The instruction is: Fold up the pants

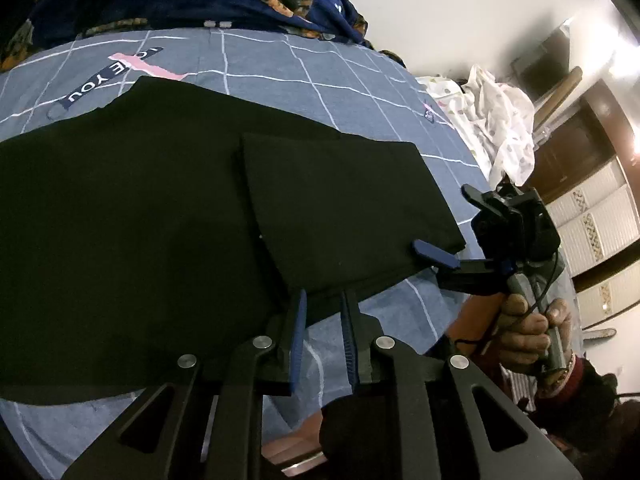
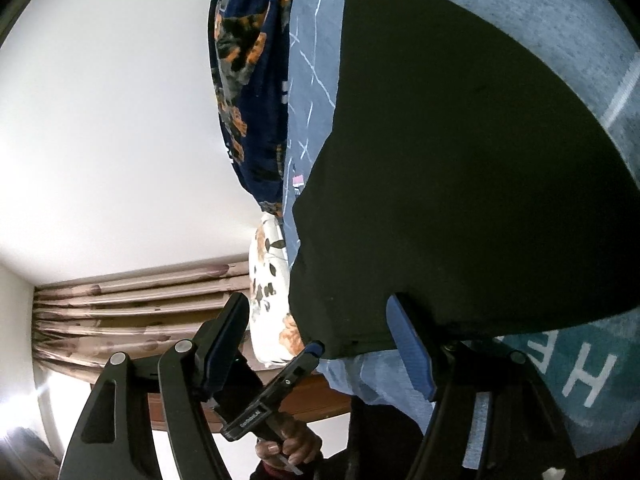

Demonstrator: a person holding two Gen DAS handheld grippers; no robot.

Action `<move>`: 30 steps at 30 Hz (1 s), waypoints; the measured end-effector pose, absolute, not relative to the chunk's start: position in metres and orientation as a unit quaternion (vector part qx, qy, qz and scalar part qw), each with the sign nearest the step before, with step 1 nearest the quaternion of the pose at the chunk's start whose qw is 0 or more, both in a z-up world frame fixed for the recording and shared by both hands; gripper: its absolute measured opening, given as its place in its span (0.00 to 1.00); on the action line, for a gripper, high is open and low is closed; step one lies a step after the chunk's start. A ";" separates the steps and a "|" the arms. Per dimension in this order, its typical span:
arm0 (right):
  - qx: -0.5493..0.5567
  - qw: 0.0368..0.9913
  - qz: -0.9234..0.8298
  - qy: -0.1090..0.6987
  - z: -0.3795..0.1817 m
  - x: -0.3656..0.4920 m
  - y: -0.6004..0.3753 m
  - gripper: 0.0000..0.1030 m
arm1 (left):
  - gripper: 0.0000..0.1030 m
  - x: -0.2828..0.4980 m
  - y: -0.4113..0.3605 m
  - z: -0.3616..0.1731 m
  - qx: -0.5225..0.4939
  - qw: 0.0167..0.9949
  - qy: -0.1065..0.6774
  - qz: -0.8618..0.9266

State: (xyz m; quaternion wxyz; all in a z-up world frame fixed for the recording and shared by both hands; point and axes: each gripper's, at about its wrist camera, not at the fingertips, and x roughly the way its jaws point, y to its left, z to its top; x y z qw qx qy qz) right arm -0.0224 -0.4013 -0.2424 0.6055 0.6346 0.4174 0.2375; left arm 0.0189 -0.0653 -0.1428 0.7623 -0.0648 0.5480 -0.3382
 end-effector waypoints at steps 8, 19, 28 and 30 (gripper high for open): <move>0.505 0.756 0.216 0.357 -0.149 -0.004 -0.448 0.57 | 0.24 0.021 -0.054 -0.140 -0.087 0.765 0.544 -0.335; 0.439 0.765 0.117 0.457 -0.206 0.072 -0.484 0.12 | 0.35 0.021 -0.052 -0.140 -0.081 0.769 0.547 -0.321; 0.451 0.762 0.106 0.453 -0.217 0.065 -0.487 0.10 | 0.35 0.020 -0.036 -0.134 -0.094 0.780 0.540 -0.302; 0.440 0.783 0.111 0.425 -0.197 0.057 -0.481 0.11 | 0.35 0.016 -0.016 -0.121 -0.110 0.795 0.520 -0.292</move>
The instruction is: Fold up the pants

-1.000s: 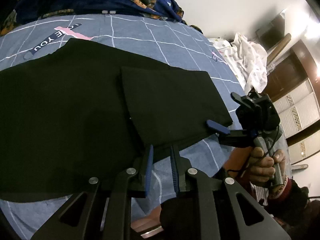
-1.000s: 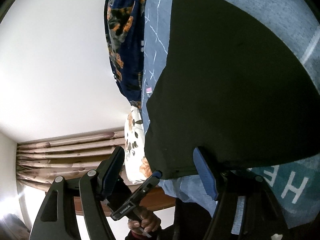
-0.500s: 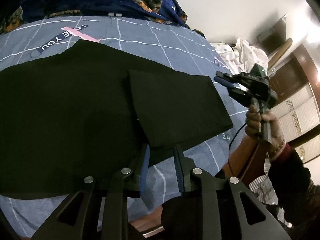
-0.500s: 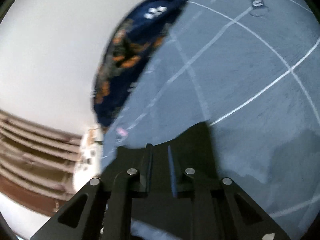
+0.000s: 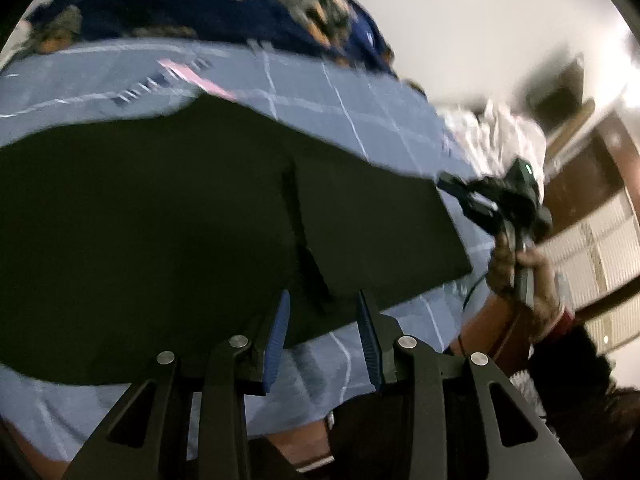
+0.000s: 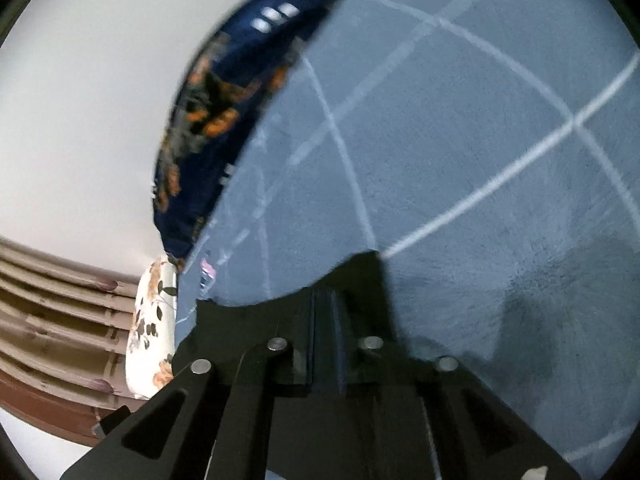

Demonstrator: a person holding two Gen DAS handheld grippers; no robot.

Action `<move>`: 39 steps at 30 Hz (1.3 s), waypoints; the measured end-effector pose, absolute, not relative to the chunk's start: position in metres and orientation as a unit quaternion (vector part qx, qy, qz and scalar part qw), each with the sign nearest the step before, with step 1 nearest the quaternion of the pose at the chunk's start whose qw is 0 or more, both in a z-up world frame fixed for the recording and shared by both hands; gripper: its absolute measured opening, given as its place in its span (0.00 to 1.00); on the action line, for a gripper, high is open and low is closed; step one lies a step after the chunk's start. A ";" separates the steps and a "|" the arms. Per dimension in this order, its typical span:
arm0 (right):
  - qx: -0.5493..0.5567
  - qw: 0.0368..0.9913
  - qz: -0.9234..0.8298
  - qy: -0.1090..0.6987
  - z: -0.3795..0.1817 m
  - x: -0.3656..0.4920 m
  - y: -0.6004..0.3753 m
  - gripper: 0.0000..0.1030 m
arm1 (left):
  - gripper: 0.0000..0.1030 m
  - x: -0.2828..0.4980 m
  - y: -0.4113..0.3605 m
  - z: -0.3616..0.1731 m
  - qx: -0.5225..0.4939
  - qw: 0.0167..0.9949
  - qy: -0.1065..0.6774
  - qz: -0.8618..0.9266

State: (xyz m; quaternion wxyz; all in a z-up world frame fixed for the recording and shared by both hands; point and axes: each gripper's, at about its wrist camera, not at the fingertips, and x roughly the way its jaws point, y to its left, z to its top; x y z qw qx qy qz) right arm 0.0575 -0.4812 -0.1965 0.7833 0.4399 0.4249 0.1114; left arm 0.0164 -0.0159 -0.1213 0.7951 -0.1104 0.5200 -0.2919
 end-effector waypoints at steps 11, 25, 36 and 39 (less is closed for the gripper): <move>0.411 0.762 0.275 0.417 -0.158 0.025 -0.362 0.44 | 0.55 0.007 0.193 -0.096 -0.257 0.822 0.483 -0.157; 0.378 0.713 0.318 0.498 -0.188 0.016 -0.257 0.47 | 0.55 0.005 0.242 -0.170 -0.387 0.737 0.532 -0.154; 0.398 0.712 0.304 0.493 -0.187 0.013 -0.263 0.54 | 0.56 0.029 0.262 -0.198 -0.427 0.722 0.532 -0.117; 0.398 0.709 0.305 0.496 -0.189 0.013 -0.263 0.56 | 0.59 0.038 0.259 -0.196 -0.430 0.720 0.533 -0.115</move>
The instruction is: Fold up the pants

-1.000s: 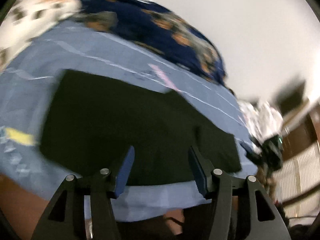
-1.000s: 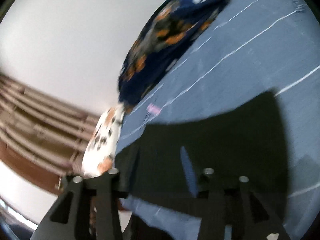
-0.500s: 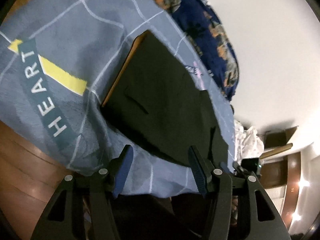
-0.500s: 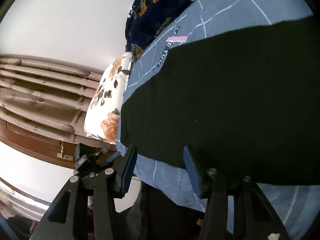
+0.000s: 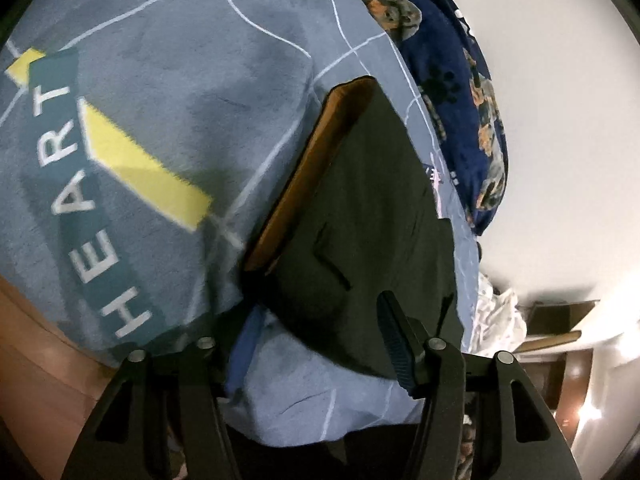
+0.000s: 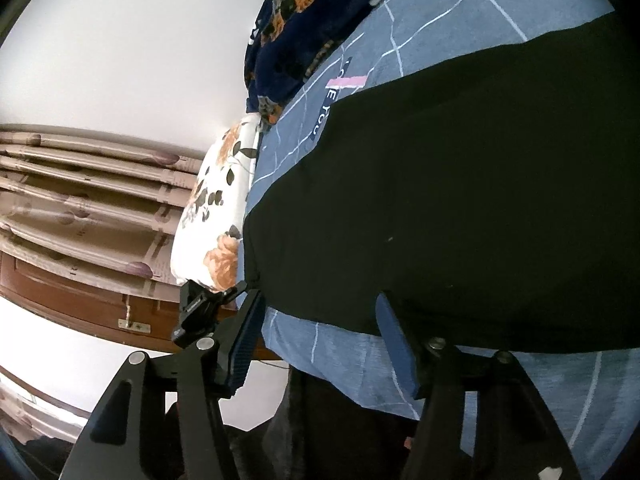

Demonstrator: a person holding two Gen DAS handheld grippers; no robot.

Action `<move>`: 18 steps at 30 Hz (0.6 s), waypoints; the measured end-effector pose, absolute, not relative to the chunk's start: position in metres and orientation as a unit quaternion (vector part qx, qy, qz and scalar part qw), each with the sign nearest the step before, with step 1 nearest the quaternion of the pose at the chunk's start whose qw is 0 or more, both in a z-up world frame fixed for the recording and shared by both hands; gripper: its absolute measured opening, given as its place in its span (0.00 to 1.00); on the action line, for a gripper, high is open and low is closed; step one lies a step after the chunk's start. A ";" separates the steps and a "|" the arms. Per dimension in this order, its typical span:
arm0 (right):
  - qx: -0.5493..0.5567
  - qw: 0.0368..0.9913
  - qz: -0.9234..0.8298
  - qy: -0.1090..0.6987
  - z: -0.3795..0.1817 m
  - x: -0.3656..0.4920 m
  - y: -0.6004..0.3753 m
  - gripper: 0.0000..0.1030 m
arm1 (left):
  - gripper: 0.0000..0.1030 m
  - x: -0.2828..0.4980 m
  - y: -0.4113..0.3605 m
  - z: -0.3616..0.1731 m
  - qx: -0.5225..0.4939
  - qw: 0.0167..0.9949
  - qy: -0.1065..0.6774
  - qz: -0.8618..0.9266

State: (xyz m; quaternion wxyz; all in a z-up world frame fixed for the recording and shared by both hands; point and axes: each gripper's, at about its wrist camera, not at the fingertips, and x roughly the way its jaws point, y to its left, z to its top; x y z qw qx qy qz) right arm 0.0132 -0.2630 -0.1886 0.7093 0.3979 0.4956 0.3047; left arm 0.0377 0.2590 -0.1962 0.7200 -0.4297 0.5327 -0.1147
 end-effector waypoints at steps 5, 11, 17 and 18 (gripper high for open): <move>0.406 0.703 0.307 0.497 -0.188 0.012 -0.257 0.59 | 0.61 0.043 0.257 -0.193 -0.440 0.732 0.502 -0.132; 0.410 0.702 0.307 0.494 -0.186 0.012 -0.256 0.66 | 0.43 0.033 0.262 -0.195 -0.417 0.754 0.489 -0.138; 0.416 0.692 0.309 0.503 -0.192 0.018 -0.246 0.66 | 0.43 0.045 0.255 -0.201 -0.413 0.749 0.500 -0.137; 0.413 0.691 0.310 0.505 -0.192 0.018 -0.244 0.67 | 0.43 0.047 0.255 -0.201 -0.415 0.747 0.501 -0.138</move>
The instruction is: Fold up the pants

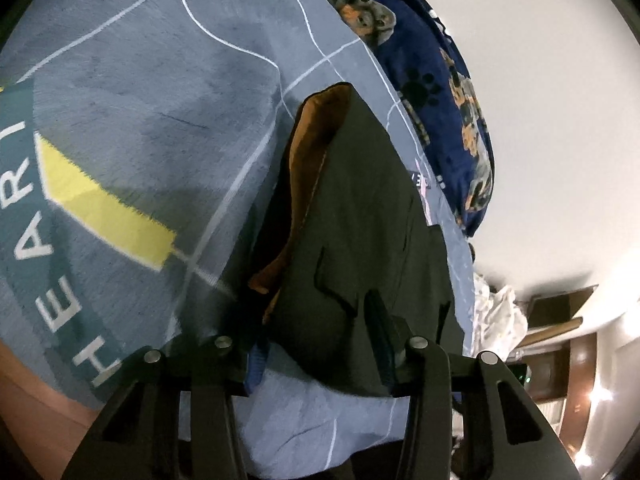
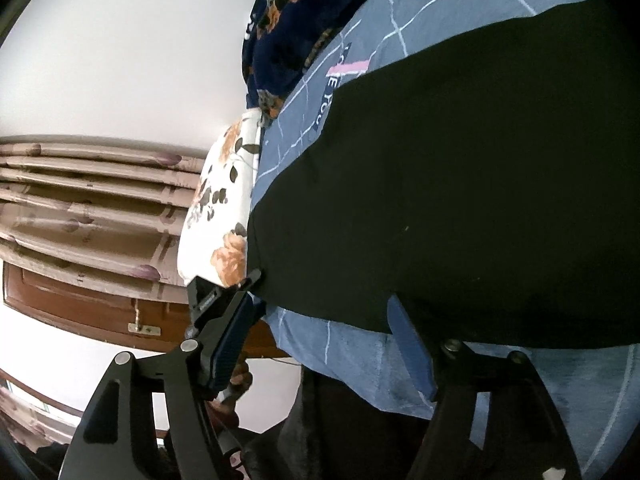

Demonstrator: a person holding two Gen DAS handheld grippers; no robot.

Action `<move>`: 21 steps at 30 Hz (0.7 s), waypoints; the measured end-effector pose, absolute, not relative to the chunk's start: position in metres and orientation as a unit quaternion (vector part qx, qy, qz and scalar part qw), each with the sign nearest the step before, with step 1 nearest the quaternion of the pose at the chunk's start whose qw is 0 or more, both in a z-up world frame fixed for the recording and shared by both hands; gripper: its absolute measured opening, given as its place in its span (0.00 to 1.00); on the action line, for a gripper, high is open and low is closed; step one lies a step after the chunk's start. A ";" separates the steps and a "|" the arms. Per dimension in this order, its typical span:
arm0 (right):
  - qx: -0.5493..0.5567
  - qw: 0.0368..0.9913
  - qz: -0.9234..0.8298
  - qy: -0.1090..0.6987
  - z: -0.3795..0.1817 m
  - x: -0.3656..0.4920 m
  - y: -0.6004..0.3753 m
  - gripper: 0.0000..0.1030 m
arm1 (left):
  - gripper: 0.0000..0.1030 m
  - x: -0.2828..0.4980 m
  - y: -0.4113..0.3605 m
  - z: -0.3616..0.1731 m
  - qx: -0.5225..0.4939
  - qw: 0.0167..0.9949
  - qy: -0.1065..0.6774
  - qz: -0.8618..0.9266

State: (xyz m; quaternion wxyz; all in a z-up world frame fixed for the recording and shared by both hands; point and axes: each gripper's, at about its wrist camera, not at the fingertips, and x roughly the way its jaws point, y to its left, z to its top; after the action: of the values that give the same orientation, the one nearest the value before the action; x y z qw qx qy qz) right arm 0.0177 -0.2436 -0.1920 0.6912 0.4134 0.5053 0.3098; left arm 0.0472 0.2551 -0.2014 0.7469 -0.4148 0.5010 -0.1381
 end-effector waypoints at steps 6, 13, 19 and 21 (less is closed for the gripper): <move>0.419 0.689 0.308 0.505 -0.193 0.016 -0.242 0.68 | 0.28 0.052 0.245 -0.190 -0.359 0.770 0.510 -0.132; 0.427 0.692 0.311 0.493 -0.192 0.016 -0.247 0.68 | 0.23 0.044 0.209 -0.125 -0.260 0.832 0.470 -0.142; 0.457 0.685 0.322 0.468 -0.186 0.023 -0.259 0.68 | 0.23 0.031 0.114 -0.043 -0.124 0.878 0.402 -0.226; 0.481 0.674 0.329 0.453 -0.184 0.025 -0.266 0.68 | 0.23 0.027 0.078 -0.030 -0.095 0.877 0.391 -0.262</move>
State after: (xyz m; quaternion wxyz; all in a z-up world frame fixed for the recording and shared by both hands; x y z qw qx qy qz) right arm 0.0251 -0.2661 -0.1841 0.6743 0.4813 0.4531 0.3292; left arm 0.0273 0.0784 -0.0296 0.8772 -0.0948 0.3910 -0.2620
